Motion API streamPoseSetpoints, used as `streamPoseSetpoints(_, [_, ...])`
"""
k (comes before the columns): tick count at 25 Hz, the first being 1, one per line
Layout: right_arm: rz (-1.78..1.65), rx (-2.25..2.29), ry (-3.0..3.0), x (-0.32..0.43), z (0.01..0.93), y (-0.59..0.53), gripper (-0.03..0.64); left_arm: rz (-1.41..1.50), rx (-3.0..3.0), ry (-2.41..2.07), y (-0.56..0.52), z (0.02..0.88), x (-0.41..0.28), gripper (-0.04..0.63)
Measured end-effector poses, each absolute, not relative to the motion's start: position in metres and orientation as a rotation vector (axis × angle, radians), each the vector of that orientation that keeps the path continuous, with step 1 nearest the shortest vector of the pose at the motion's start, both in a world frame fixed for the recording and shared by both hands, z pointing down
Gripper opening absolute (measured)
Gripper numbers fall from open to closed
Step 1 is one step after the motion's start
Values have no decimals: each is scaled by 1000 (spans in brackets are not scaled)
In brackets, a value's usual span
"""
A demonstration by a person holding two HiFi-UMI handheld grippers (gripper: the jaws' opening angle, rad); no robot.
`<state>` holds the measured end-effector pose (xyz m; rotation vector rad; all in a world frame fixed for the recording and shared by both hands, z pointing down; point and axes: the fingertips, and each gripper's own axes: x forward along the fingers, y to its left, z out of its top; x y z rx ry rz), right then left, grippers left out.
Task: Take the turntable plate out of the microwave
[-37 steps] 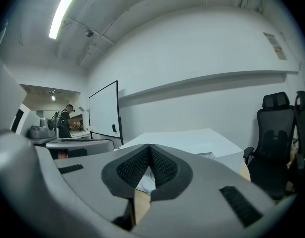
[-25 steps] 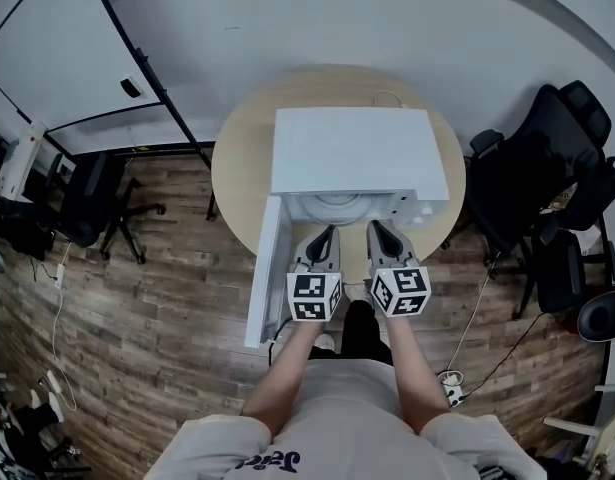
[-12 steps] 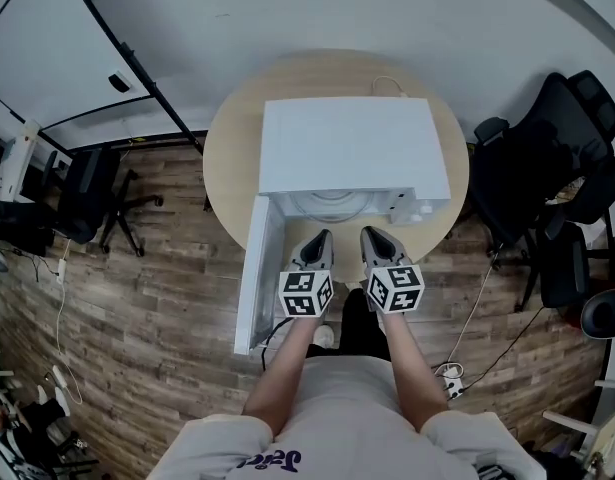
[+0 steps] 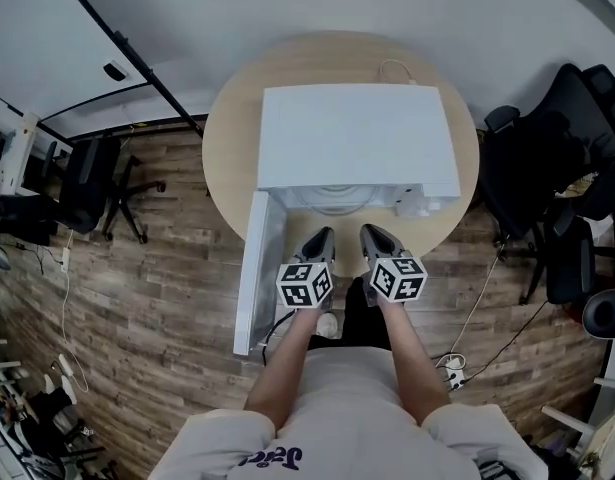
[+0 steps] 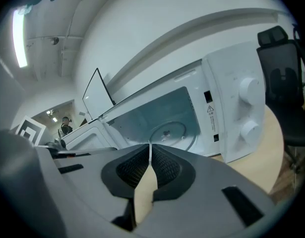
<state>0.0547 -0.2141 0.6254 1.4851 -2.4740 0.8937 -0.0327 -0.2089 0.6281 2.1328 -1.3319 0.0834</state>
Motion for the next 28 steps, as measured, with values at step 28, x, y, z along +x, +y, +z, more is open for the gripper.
streamPoseSetpoints(28, [1650, 1435, -2423, 51, 717, -247, 117, -211, 1662, -1184, -248, 713, -41, 77])
